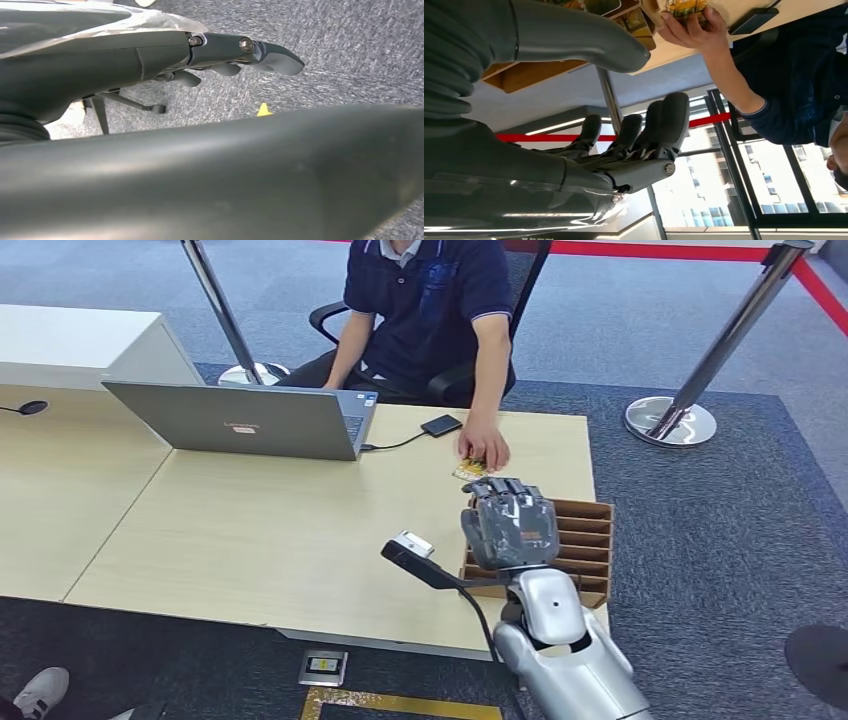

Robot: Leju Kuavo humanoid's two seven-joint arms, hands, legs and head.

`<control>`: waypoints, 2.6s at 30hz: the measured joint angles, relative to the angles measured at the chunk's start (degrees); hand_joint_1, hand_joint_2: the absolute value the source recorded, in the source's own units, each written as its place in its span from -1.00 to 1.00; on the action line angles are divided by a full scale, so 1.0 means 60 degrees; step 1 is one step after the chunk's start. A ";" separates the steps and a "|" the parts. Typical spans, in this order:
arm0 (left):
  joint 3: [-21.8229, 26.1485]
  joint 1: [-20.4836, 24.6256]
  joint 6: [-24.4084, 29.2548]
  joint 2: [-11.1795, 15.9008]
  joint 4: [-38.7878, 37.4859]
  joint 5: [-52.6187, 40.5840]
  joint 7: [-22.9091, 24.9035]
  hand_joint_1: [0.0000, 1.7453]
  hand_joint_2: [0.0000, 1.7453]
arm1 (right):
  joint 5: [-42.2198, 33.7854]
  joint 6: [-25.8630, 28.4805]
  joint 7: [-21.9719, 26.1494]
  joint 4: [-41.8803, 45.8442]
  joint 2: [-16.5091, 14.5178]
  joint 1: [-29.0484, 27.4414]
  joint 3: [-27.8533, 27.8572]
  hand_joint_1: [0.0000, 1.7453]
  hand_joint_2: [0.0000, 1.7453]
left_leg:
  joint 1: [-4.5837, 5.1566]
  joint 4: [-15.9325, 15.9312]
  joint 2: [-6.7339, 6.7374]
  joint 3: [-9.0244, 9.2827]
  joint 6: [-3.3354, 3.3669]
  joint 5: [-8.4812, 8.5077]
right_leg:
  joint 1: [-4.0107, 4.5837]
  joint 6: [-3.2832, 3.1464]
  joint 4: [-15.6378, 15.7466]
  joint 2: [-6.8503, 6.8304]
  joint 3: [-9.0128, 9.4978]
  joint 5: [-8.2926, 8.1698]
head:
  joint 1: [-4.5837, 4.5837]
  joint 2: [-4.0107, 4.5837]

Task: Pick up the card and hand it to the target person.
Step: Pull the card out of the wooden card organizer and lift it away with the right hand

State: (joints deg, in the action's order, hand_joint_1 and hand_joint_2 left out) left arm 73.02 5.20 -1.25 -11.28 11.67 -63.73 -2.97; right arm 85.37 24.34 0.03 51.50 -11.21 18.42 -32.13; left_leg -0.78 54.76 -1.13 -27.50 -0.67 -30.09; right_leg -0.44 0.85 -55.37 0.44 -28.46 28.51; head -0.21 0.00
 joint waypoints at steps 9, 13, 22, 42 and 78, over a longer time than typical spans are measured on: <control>0.0008 -0.0002 0.0033 0.0000 -0.0007 0.0057 0.0025 -1.00 -1.00 | -0.0076 -0.0017 0.0040 -0.0342 -0.0127 0.0055 0.0069 -0.16 1.00 | 0.0000 0.0000 0.0000 0.0000 0.0000 0.0000 | 0.0000 0.0000 0.0000 0.0000 0.0000 0.0000 | 0.0002 0.0000; 0.0011 -0.0004 0.0033 0.0000 -0.0020 0.0058 0.0025 -1.00 -1.00 | -0.0153 -0.0016 0.0023 -0.0499 -0.0140 0.0076 0.0110 -0.25 1.00 | 0.0000 0.0000 0.0000 0.0000 0.0000 0.0000 | 0.0000 0.0000 0.0001 0.0000 0.0000 0.0000 | 0.0002 0.0000; 0.0022 -0.0010 0.0033 0.0000 -0.0040 0.0057 0.0025 -1.00 -1.00 | -0.0199 0.0048 -0.0003 -0.0923 -0.0143 0.0173 0.0297 -0.24 1.00 | 0.0000 0.0001 0.0000 0.0000 0.0000 0.0000 | 0.0000 0.0000 0.0000 0.0000 0.0000 0.0000 | 0.0002 0.0000; 0.0059 -0.0011 0.0033 0.0000 -0.0044 -0.0005 0.0025 -1.00 -1.00 | -0.0263 0.0148 -0.0187 -0.1756 -0.0139 0.0299 0.0753 -0.16 1.00 | 0.0000 0.0001 0.0000 0.0000 0.0000 0.0000 | 0.0000 0.0000 0.0001 0.0000 -0.0001 0.0000 | 0.0001 0.0000; 0.0070 -0.0011 0.0033 -0.0001 -0.0045 0.0000 0.0026 -1.00 -1.00 | -0.0089 0.0187 0.0007 -0.2419 -0.0288 0.0457 0.1412 0.83 1.00 | 0.0000 0.0001 0.0000 0.0000 0.0000 0.0000 | 0.0000 0.0000 0.0001 0.0000 -0.0001 -0.0001 | 0.0001 0.0000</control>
State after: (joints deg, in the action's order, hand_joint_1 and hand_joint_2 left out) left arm 73.44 5.14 -1.05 -11.28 11.40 -63.73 -2.81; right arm 84.83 25.46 0.08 36.98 -12.93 21.16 -23.66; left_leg -0.78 54.77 -1.13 -27.50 -0.67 -30.09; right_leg -0.44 0.85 -55.37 0.44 -28.47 28.51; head -0.20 0.00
